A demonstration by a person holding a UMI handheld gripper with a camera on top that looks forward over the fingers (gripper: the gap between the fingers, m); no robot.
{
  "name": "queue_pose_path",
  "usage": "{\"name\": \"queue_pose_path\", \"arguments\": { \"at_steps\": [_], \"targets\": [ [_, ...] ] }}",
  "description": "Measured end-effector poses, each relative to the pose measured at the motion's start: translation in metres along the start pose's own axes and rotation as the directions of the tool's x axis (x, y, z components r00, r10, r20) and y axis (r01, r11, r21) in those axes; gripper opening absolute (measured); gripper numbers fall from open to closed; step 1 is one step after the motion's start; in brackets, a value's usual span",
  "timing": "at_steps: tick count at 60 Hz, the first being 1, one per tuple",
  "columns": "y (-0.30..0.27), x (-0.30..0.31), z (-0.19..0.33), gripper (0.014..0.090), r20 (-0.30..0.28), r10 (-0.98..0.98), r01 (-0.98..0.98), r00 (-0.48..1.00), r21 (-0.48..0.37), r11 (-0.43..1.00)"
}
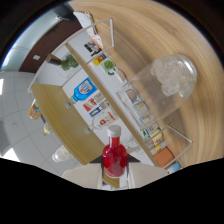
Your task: Make me a cup of Vodka Sunrise.
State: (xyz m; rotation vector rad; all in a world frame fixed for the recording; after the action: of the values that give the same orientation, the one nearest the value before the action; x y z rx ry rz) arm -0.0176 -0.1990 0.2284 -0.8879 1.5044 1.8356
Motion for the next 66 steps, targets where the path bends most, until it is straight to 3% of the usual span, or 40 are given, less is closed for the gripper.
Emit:
{"name": "queue_pose_path", "arguments": {
  "at_steps": [6, 10, 18, 26, 33, 49, 66],
  "targets": [
    [0.012, 0.0, -0.002, 0.0338, -0.051, -0.234, 0.234, 0.971, -0.01, 0.972],
    [0.025, -0.005, -0.005, 0.0341, -0.093, -0.487, 0.485, 0.868, -0.047, 0.873],
    [0.057, -0.008, -0.002, 0.0342, -0.124, -0.921, 0.916, 0.368, -0.12, 0.383],
    [0.079, 0.012, 0.005, 0.0342, -0.109, -0.992, 0.985, -0.066, -0.168, -0.048],
    [0.079, 0.069, 0.007, 0.0341, -0.092, -0.942, 0.923, -0.322, -0.25, -0.291],
    [0.032, 0.208, 0.002, 0.034, -0.082, -0.881, 0.772, -0.466, -0.524, -0.359],
    [0.013, 0.27, -0.007, 0.034, -0.046, -0.864, 0.667, -0.502, -0.656, -0.353]
  ]
}}
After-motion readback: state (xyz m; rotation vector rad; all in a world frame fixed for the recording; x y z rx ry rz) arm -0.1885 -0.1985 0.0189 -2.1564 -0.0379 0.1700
